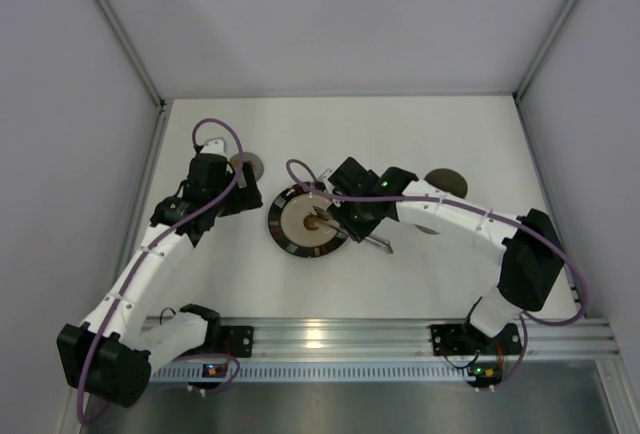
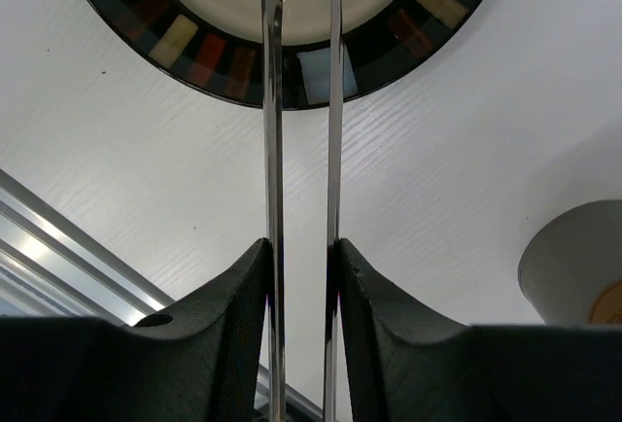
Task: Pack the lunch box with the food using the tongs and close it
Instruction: Pick up the fake food from the plate.
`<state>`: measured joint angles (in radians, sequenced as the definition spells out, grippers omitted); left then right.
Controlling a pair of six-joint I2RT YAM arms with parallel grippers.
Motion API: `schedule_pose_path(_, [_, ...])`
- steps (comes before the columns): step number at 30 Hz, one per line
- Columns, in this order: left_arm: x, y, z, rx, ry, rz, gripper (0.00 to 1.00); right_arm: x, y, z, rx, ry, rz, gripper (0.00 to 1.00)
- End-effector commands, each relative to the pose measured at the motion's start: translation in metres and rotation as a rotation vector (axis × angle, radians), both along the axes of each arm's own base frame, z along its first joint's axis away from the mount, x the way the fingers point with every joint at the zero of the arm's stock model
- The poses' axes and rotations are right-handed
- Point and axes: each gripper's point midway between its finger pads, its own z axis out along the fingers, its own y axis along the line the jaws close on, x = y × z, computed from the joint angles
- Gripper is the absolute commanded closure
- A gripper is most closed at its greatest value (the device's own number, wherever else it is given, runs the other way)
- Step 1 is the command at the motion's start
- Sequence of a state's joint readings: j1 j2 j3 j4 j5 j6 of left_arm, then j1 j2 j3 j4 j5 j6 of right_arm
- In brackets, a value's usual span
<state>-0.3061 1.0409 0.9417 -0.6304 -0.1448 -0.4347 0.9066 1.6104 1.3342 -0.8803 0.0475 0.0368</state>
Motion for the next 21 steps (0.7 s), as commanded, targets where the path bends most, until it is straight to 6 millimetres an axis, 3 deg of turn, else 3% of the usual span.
schedule_pose_path(1, [0.007,-0.002,0.004,-0.008,-0.032,-0.011,0.01,-0.001,-0.003,0.024,0.065,-0.036,-0.032,0.68])
schedule_pose_path(4, [0.007,-0.003,0.005,-0.012,-0.034,-0.013,0.01,-0.004,-0.008,0.03,0.072,-0.036,-0.048,0.69])
schedule_pose_path(10, [0.007,-0.004,0.005,-0.016,-0.035,-0.017,0.01,0.001,-0.018,0.039,0.048,-0.088,-0.075,0.61])
schedule_pose_path(21, [0.006,-0.004,0.006,-0.019,-0.035,-0.019,0.01,0.016,-0.003,0.035,0.032,-0.098,-0.036,0.6])
